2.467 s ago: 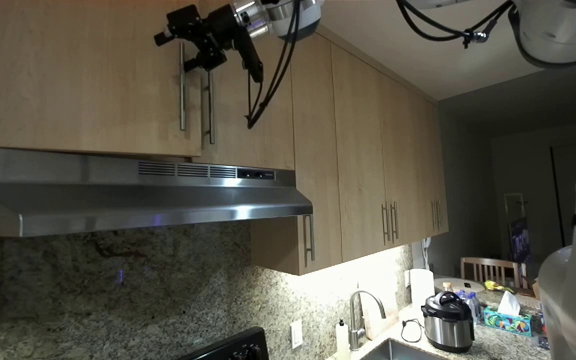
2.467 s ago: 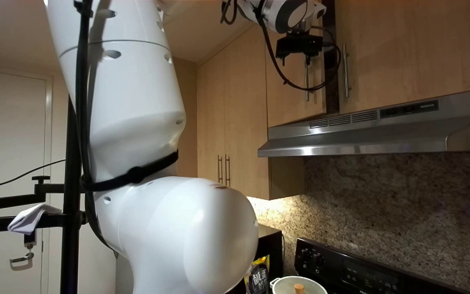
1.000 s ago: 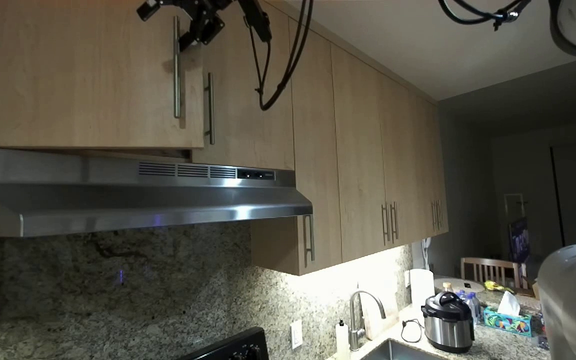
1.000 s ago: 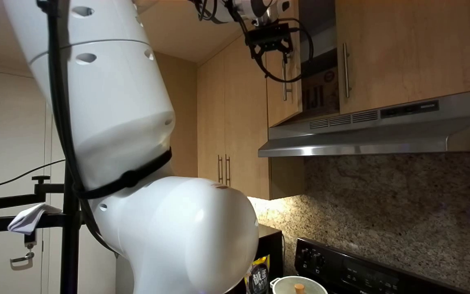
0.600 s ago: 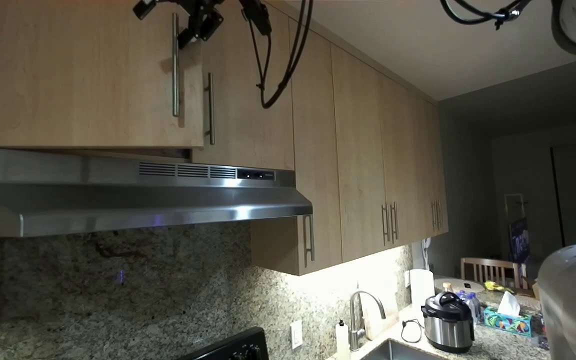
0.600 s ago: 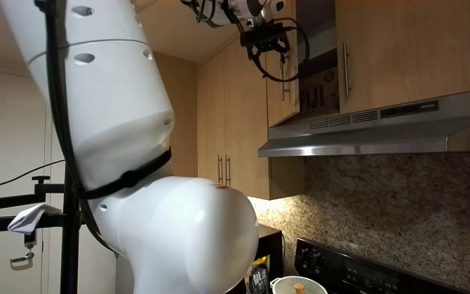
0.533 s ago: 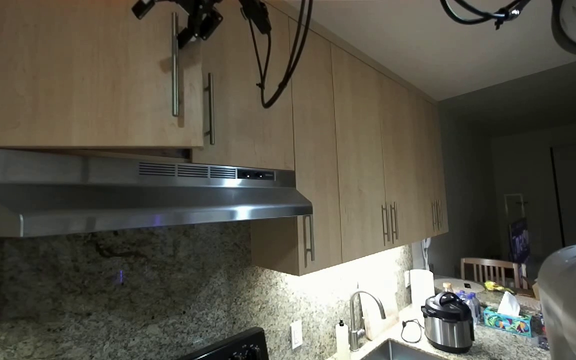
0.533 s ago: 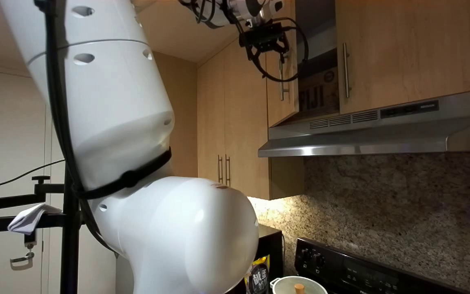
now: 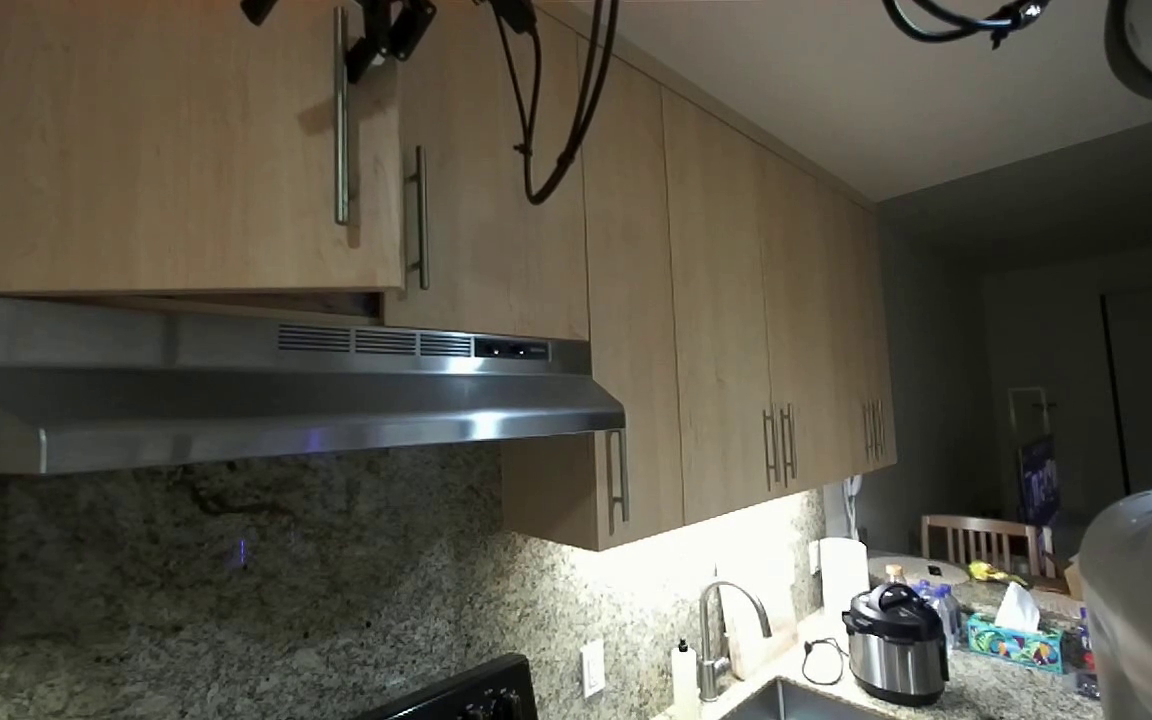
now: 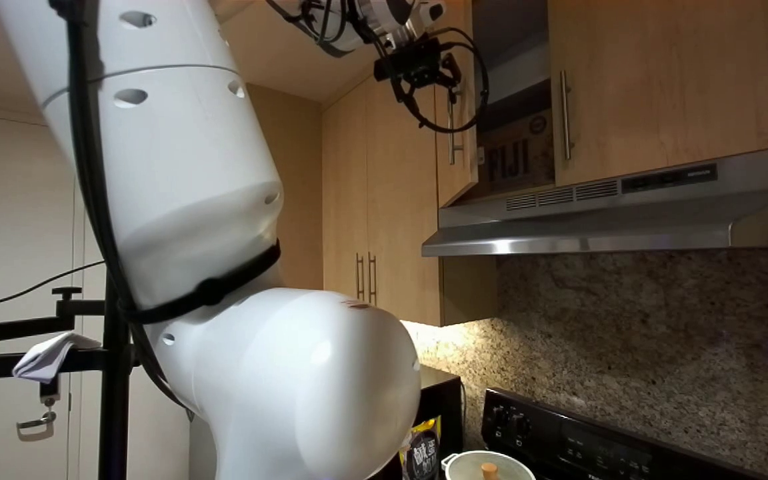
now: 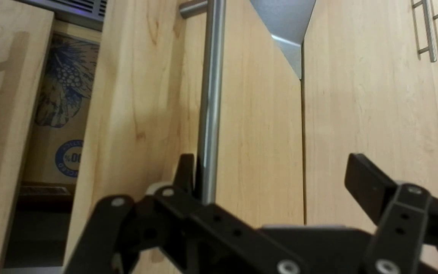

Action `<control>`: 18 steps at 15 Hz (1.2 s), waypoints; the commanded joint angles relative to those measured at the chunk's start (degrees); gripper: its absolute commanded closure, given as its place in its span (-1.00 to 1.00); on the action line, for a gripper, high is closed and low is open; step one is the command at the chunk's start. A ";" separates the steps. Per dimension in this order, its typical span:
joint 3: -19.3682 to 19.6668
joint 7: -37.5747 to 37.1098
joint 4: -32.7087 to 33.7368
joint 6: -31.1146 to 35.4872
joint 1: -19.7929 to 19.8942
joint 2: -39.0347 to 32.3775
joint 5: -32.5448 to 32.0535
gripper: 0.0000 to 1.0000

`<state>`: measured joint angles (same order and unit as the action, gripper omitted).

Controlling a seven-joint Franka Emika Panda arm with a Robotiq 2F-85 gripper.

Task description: Open the top left cabinet door

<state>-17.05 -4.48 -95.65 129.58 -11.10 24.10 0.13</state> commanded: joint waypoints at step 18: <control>-12.13 -13.23 12.00 -3.84 0.59 -7.60 -7.57 -1.00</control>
<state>-26.38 -18.03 -90.00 121.04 -9.85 23.34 -6.37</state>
